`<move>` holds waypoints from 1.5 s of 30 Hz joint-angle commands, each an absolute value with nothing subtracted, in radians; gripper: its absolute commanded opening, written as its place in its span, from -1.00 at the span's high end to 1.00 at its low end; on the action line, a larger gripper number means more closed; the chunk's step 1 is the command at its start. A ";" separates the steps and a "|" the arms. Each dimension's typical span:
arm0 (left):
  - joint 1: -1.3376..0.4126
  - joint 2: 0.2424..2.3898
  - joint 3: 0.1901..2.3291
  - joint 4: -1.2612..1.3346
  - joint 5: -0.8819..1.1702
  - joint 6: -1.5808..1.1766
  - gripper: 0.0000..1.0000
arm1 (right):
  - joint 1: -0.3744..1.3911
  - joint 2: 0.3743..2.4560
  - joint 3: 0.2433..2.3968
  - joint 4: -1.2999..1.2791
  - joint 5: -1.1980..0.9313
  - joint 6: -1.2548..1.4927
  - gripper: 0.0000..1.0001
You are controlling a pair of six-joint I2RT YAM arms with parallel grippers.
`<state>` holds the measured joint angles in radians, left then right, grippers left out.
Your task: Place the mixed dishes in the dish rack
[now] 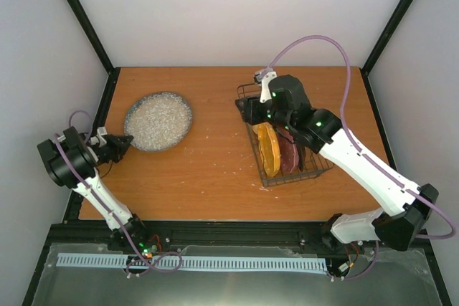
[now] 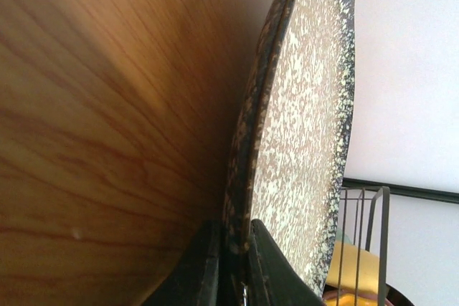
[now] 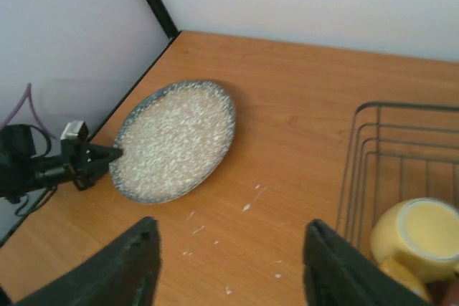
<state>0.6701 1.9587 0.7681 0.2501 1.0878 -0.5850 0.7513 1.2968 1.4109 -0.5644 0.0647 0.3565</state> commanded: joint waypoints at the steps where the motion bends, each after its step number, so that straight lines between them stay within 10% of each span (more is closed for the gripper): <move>1: 0.648 1.865 0.763 0.404 1.340 -0.671 0.99 | 0.746 1.350 1.440 -0.523 -0.061 0.362 -0.29; 21: 0.523 1.407 0.834 0.343 1.362 -0.767 0.99 | 0.720 1.585 1.545 -0.565 -0.257 0.374 -0.81; 45: 0.522 1.202 0.860 0.244 1.433 -0.785 0.99 | 0.640 1.716 1.542 -0.283 -0.791 0.481 -0.73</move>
